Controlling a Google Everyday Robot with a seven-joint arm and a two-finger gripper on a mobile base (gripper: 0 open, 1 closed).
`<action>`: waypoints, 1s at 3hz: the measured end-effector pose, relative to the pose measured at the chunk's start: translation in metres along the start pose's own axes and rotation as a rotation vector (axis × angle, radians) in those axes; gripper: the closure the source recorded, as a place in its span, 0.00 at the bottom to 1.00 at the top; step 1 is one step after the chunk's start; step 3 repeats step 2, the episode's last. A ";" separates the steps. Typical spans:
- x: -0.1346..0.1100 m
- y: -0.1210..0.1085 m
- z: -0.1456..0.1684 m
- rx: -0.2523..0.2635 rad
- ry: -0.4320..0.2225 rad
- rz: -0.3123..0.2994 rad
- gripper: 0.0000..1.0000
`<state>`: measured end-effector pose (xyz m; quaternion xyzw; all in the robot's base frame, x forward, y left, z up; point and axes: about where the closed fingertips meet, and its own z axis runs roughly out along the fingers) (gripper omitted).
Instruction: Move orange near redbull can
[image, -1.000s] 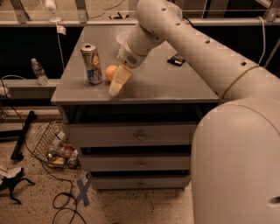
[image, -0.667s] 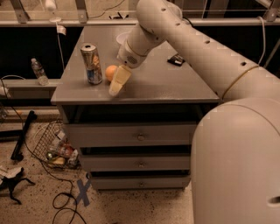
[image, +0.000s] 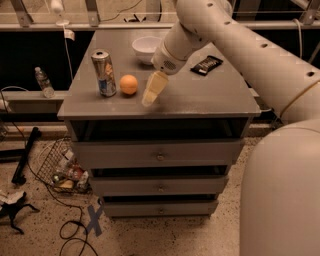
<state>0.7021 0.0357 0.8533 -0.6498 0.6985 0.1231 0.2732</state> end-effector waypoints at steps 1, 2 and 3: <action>0.053 -0.012 -0.061 0.087 -0.001 0.106 0.00; 0.093 -0.022 -0.096 0.143 -0.003 0.205 0.00; 0.093 -0.022 -0.096 0.143 -0.003 0.205 0.00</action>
Offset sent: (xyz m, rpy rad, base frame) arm 0.0005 -0.2047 0.0502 0.0772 -0.0152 -0.3909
